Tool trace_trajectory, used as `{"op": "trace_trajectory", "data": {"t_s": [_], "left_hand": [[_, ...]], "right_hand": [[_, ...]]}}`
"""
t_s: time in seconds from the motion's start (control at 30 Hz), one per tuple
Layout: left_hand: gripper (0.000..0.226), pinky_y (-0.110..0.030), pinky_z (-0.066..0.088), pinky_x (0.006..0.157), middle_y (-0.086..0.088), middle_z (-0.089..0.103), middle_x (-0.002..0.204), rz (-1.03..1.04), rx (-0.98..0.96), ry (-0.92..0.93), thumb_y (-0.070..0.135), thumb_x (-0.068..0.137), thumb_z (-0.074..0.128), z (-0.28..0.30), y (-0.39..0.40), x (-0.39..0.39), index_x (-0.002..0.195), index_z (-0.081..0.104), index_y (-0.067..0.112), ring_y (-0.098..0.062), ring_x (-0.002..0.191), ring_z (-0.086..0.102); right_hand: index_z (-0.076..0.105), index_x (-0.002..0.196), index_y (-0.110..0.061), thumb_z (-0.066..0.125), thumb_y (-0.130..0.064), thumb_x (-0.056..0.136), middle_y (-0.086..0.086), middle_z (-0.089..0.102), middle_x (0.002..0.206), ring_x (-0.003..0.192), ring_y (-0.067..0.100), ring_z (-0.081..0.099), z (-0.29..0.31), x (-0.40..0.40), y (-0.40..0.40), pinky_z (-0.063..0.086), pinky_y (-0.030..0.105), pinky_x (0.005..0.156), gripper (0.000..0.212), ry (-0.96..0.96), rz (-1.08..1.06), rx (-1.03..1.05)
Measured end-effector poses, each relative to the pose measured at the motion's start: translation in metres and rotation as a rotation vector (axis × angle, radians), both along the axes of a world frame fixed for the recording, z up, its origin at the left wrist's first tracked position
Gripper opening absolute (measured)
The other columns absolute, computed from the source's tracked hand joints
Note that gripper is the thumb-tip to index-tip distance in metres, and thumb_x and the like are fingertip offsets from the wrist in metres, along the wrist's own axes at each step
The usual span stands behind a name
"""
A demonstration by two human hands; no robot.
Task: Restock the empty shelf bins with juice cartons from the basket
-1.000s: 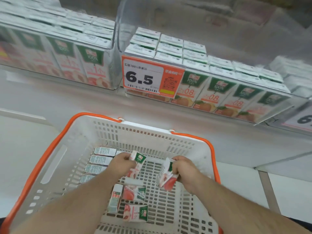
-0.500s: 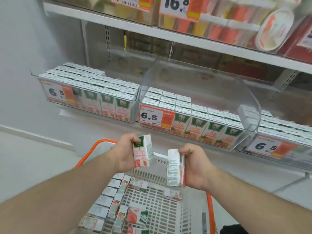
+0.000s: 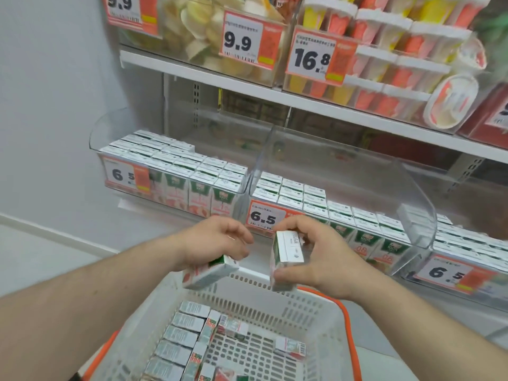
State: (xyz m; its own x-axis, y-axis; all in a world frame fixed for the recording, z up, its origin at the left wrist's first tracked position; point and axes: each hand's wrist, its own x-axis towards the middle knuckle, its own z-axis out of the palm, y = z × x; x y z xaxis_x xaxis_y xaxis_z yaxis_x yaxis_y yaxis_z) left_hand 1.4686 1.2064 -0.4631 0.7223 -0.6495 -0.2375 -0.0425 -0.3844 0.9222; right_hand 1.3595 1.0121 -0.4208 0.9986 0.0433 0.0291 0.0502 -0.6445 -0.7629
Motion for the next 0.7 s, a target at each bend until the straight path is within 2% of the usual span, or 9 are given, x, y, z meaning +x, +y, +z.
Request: {"op": "trace_trajectory", "data": {"t_s": [0.1,0.17,0.23,0.3,0.37,0.47,0.53,0.63,0.7], "left_hand": [[0.047,-0.019,0.051,0.075,0.001,0.067,0.105,-0.128,0.038,-0.060,0.002,0.080,0.071,-0.002,0.000,0.000,0.118,0.061,0.028,-0.009,0.089,0.064],[0.049,-0.021,0.050,0.080,0.000,0.065,0.110,-0.170,-0.037,-0.025,0.018,0.080,0.075,-0.002,-0.001,-0.002,0.118,0.055,0.041,-0.008,0.094,0.064],[0.047,-0.024,0.050,0.086,-0.002,0.066,0.114,-0.174,-0.088,-0.012,0.034,0.074,0.075,-0.004,-0.001,0.001,0.116,0.056,0.045,-0.010,0.103,0.063],[0.049,-0.030,0.051,0.090,-0.010,0.066,0.117,-0.154,-0.128,0.006,0.035,0.073,0.074,-0.003,0.003,0.006,0.119,0.057,0.040,-0.018,0.105,0.063],[0.053,-0.038,0.050,0.095,-0.013,0.067,0.117,-0.127,-0.185,0.028,0.029,0.075,0.074,-0.004,0.008,0.012,0.125,0.055,0.032,-0.025,0.109,0.064],[0.054,-0.039,0.050,0.098,-0.007,0.068,0.119,-0.058,-0.253,0.006,0.023,0.078,0.073,0.001,0.021,0.020,0.129,0.054,0.029,-0.023,0.112,0.064],[0.045,-0.037,0.050,0.093,-0.008,0.070,0.114,0.028,-0.307,-0.034,0.014,0.083,0.072,0.005,0.029,0.024,0.124,0.055,0.026,-0.022,0.106,0.066],[0.038,-0.028,0.052,0.077,-0.008,0.073,0.104,0.193,-0.394,-0.073,-0.003,0.088,0.065,0.012,0.038,0.028,0.115,0.056,0.022,-0.018,0.089,0.067],[0.037,-0.024,0.053,0.072,-0.004,0.075,0.099,0.273,-0.456,-0.077,-0.005,0.088,0.062,0.015,0.040,0.029,0.115,0.056,0.020,-0.014,0.083,0.068]], "right_hand": [[0.060,0.103,-0.037,0.089,-0.006,0.057,-0.004,0.064,0.102,0.091,0.018,0.063,0.008,0.013,0.007,0.053,0.041,0.084,0.063,-0.018,0.019,0.046],[0.061,0.103,-0.036,0.081,-0.008,0.055,-0.001,0.065,0.101,0.094,0.023,0.064,0.014,0.022,0.010,0.054,0.046,0.084,0.060,-0.034,0.061,0.072],[0.061,0.106,-0.033,0.078,-0.008,0.054,0.003,0.065,0.103,0.095,0.025,0.065,0.019,0.030,0.014,0.055,0.049,0.081,0.060,-0.036,0.114,0.082],[0.060,0.108,-0.032,0.076,-0.015,0.053,0.001,0.066,0.108,0.097,0.020,0.067,0.024,0.037,0.019,0.057,0.041,0.078,0.060,-0.029,0.168,0.083],[0.059,0.111,-0.034,0.073,-0.018,0.056,-0.005,0.063,0.120,0.109,0.011,0.064,0.026,0.042,0.026,0.055,0.030,0.085,0.059,-0.039,0.210,0.099],[0.054,0.126,-0.036,0.074,-0.003,0.071,-0.014,0.059,0.129,0.119,0.004,0.057,0.025,0.051,0.034,0.050,0.031,0.100,0.068,-0.115,0.212,0.026],[0.052,0.125,-0.041,0.077,-0.015,0.074,-0.017,0.060,0.124,0.117,0.000,0.057,0.024,0.057,0.040,0.047,0.025,0.101,0.063,-0.209,0.156,-0.002],[0.052,0.111,-0.049,0.065,-0.051,0.060,-0.024,0.060,0.116,0.109,-0.004,0.056,0.024,0.066,0.055,0.043,0.010,0.090,0.053,-0.342,0.002,-0.011],[0.054,0.111,-0.046,0.068,-0.051,0.060,-0.023,0.060,0.109,0.096,-0.004,0.056,0.022,0.074,0.063,0.041,0.009,0.078,0.053,-0.399,-0.084,-0.010]]}}
